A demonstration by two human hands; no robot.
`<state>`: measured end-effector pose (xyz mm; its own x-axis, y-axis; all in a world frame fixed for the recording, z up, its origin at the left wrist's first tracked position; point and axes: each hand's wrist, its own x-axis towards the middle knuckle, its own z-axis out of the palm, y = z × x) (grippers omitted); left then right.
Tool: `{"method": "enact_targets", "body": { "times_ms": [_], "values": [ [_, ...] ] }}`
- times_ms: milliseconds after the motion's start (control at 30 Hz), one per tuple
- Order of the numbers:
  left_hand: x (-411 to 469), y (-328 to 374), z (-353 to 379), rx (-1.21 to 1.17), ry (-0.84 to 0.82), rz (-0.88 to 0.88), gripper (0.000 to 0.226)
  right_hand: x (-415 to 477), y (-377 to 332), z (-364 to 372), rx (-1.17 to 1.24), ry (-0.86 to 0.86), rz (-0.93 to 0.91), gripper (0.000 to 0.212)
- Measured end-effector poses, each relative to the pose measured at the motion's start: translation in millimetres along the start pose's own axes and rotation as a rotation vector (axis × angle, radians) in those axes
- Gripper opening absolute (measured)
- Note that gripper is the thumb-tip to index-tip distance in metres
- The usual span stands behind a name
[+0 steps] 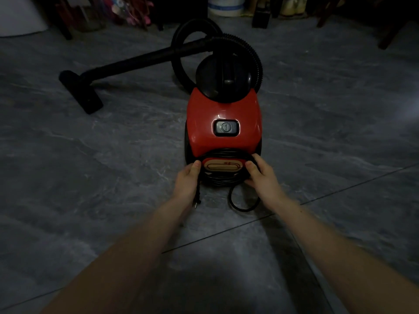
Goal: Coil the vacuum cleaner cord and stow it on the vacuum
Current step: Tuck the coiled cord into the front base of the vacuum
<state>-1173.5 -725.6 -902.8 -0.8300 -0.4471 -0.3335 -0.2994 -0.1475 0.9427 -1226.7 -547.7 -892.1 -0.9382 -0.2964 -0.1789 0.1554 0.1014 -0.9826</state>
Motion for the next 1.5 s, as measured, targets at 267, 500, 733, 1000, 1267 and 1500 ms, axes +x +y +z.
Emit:
{"method": "enact_targets", "body": {
  "times_ms": [267, 500, 733, 1000, 1267, 1500],
  "values": [
    [2.5, 0.6, -9.2, 0.045, -0.044, -0.016, 0.035, -10.9, -0.3, 4.0, -0.156, 0.112, -0.137, 0.023],
    [-0.8, 7.5, -12.1, 0.288, 0.095, 0.193, 0.023, -8.7, -2.2, -2.9, -0.189, 0.298, -0.204, 0.024],
    [-3.2, 13.6, -14.4, 0.311, 0.153, 0.392, 0.008, -13.0, -4.7, -7.8, -0.199, 0.252, -0.308, 0.013],
    [-7.0, 14.8, -15.6, 0.32, 0.172, 0.406, 0.005, -9.9, -5.0, -7.6, -0.649, 0.138, -0.258, 0.024],
    [-8.9, 21.6, -13.2, 0.333, 0.185, 0.397, 0.018, -2.6, -12.8, -3.8, -0.675, 0.147, -0.213, 0.025],
    [-6.2, 23.0, -9.7, 0.328, 0.177, 0.497, 0.01, -1.7, -14.0, -1.8, -0.556, 0.334, -0.437, 0.008]
  ]
}}
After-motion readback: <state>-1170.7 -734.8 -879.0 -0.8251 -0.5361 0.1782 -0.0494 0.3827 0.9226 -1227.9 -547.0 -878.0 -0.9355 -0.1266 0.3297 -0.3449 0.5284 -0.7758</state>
